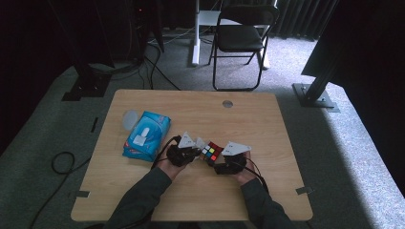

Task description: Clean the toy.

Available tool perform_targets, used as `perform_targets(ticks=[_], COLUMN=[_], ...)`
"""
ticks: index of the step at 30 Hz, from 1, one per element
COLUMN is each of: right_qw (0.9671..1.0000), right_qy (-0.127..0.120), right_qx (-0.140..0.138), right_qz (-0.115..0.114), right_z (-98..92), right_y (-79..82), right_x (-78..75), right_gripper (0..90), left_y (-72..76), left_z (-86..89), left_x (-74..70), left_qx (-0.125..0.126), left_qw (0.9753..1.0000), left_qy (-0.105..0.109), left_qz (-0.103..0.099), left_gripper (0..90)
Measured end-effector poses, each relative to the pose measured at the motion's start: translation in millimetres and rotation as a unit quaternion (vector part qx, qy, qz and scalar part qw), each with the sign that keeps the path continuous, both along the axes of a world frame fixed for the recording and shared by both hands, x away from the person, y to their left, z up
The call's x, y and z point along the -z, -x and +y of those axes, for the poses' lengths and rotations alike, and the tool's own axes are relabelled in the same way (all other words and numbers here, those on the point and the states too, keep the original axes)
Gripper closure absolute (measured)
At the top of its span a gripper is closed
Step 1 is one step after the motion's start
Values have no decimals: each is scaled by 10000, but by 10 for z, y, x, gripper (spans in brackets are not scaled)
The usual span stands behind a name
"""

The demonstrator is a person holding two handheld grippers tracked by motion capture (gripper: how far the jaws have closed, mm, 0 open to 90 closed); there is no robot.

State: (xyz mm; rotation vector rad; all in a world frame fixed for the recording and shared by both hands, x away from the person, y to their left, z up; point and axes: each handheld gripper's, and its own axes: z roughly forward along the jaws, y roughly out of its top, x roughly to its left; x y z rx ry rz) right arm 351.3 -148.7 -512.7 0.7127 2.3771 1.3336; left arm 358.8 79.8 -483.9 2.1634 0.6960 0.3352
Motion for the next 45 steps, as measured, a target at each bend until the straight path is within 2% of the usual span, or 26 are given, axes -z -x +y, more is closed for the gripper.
perform_targets(ticks=[12,16,20,24,31,45], right_qw=[10000,9996,9994,9995,9998,9994], right_qy=[-26,-35,-120,-148,-176,-181], right_qx=[83,283,326,272,-15,-275], right_qz=[3,9,18,17,38,36], right_z=[-35,-98,-131,-120,-42,33], right_y=[-17,-50,-58,-52,-8,41], right_x=[-6,-6,-20,-23,-27,-41], right_gripper=[342,342,342,342,342,342], left_y=[64,107,100,82,39,-77], left_z=[63,95,120,123,108,88], left_x=[-19,-14,12,28,73,101], left_qx=[66,138,136,123,94,68], left_qw=[10000,9998,9998,9998,9998,9998], left_qy=[-25,-112,-145,-145,-178,65], left_qz=[-26,-25,15,38,60,185], left_gripper=[871,871,871,871,872,872])
